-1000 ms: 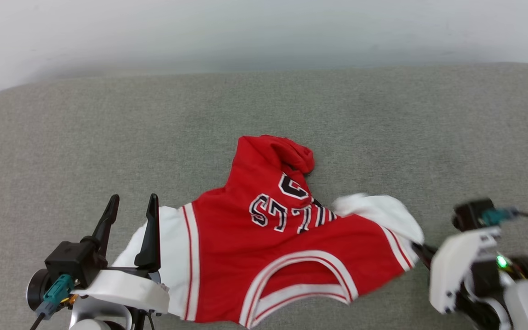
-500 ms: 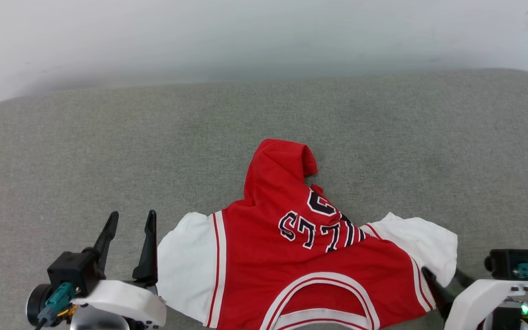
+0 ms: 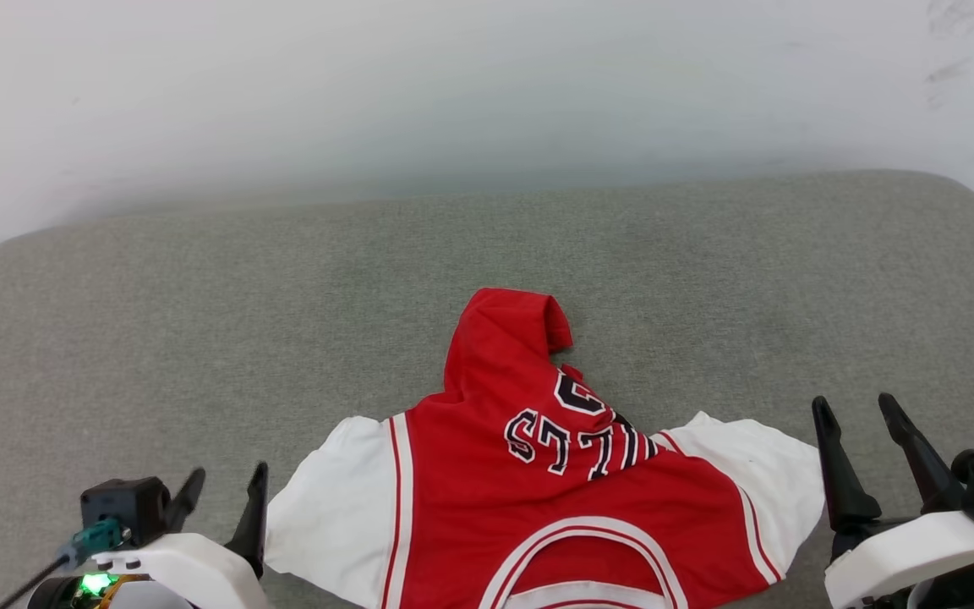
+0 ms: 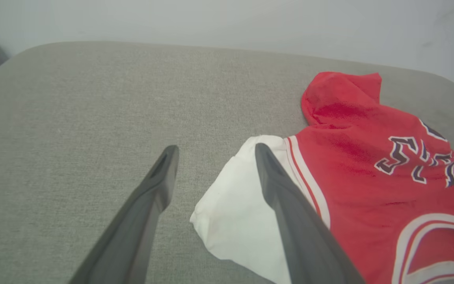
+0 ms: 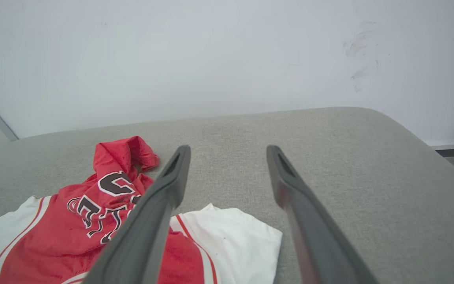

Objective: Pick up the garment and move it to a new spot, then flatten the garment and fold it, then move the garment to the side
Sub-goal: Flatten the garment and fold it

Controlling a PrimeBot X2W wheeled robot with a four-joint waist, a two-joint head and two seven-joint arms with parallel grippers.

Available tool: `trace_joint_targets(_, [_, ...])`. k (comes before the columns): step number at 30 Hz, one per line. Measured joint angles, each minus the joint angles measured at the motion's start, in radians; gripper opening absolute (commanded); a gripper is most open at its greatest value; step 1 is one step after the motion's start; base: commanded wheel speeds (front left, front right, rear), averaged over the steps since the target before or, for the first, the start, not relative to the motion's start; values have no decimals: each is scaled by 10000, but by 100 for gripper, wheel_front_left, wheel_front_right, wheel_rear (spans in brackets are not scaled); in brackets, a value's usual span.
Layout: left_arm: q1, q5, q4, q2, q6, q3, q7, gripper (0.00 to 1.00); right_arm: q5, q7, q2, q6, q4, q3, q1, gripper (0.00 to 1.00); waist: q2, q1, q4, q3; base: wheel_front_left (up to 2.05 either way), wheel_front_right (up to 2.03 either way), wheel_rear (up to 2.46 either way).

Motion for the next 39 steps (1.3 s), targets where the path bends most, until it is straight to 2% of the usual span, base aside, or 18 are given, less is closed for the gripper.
trace_joint_targets(3, [-84,-399,-29,468,-134,-169,1482,100,-4,10,31,0,-272,176,16,100,0,-1,-117,46,0,0,0])
trace_joint_targets(9, [-556,-1285,159,1179,-378,-240,3756,100,-69,71,184,0,-652,489,94,100,0,0,-389,454,0,0,0])
trace_joint_targets(12, [-779,-1655,476,1315,-497,-305,4518,100,-52,4,257,0,-679,550,68,100,0,0,-543,758,0,0,0])
trace_joint_targets(21, [-1319,-2280,1745,1271,-915,-612,5655,100,82,-171,345,0,-424,646,-198,100,0,0,-957,1460,0,0,0])
trace_joint_targets(22, [-1376,-2293,1827,1271,-936,-673,5760,56,92,-224,349,0,-414,619,-221,100,0,0,-985,1491,0,0,0])
trace_joint_targets(23, [-1459,-2301,1912,1258,-984,-731,5823,25,92,-299,353,0,-422,571,-252,100,0,-1,-1000,1517,0,0,0])
trace_joint_targets(24, [-1516,-2305,1988,1235,-1032,-773,5866,0,92,-303,353,0,-420,514,-287,100,0,-1,-1009,1533,0,0,0])
trace_joint_targets(27, [-1632,-2307,2173,1076,-1193,-848,5730,0,199,-267,360,2,-380,332,-307,100,0,0,-988,1512,0,0,0])
trace_joint_targets(32, [-1608,-1969,2266,786,-1175,-815,4688,0,669,458,238,2,-161,-29,-308,100,0,0,-863,1382,0,0,0])
trace_joint_targets(35, [-1546,-1739,1944,757,-989,-623,4033,0,1143,1304,-169,2,198,-439,-327,100,0,0,-764,1291,0,0,0])
trace_joint_targets(39, [-1527,-1429,1141,779,-803,-489,3494,0,1609,2926,-1104,0,1034,-803,-462,100,0,0,-524,1232,0,0,0])
